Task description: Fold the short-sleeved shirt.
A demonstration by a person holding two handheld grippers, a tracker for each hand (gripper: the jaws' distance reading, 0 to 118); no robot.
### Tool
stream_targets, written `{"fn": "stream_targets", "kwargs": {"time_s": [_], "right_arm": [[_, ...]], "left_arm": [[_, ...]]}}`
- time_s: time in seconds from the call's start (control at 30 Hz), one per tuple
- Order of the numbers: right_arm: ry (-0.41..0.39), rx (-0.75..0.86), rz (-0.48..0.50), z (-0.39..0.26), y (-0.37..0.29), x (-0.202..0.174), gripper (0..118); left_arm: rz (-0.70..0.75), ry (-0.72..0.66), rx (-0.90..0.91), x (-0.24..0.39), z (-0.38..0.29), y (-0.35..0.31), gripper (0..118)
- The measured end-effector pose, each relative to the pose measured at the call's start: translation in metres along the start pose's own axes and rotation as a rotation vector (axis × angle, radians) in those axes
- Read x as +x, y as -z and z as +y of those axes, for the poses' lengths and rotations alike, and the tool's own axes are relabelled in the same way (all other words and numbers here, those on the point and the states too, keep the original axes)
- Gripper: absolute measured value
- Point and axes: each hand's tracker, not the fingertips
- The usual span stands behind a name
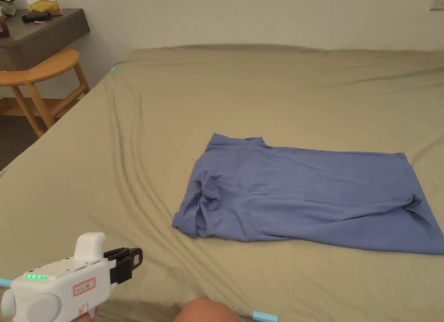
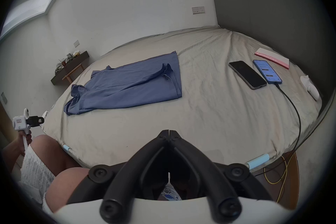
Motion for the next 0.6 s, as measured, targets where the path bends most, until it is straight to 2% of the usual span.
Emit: {"fn": "stream_targets", "kwargs": {"time_s": [0.27, 0.33, 0.37, 0.4, 0.43, 0.47, 0.5, 0.6], "right_arm": [[-0.005, 0.035, -0.007, 0.020, 0.006, 0.016, 0], [0.002, 0.031, -0.010, 0.023, 0.012, 0.020, 0], [0.000, 0.029, -0.018, 0.020, 0.014, 0.018, 0], [0.004, 0.025, -0.018, 0.020, 0.017, 0.020, 0], [0.009, 0.021, -0.017, 0.020, 0.019, 0.023, 0], [0.016, 0.017, -0.020, 0.021, 0.022, 0.026, 0], [0.021, 0.011, -0.023, 0.019, 0.024, 0.025, 0], [0.031, -0.007, -0.027, 0.020, 0.035, 0.032, 0]], "left_arm": [[0.043, 0.073, -0.029, 0.008, 0.033, 0.069, 0], [0.038, 0.063, -0.041, 0.005, 0.038, 0.086, 6], [0.038, 0.060, -0.045, 0.003, 0.041, 0.095, 16], [0.026, 0.066, -0.056, 0.004, 0.043, 0.102, 36], [0.023, 0.073, -0.067, 0.004, 0.046, 0.109, 64], [0.022, 0.074, -0.080, 0.004, 0.048, 0.116, 76], [0.022, 0.079, -0.078, 0.003, 0.050, 0.123, 80], [0.012, 0.083, -0.083, 0.005, 0.057, 0.137, 81]]}}
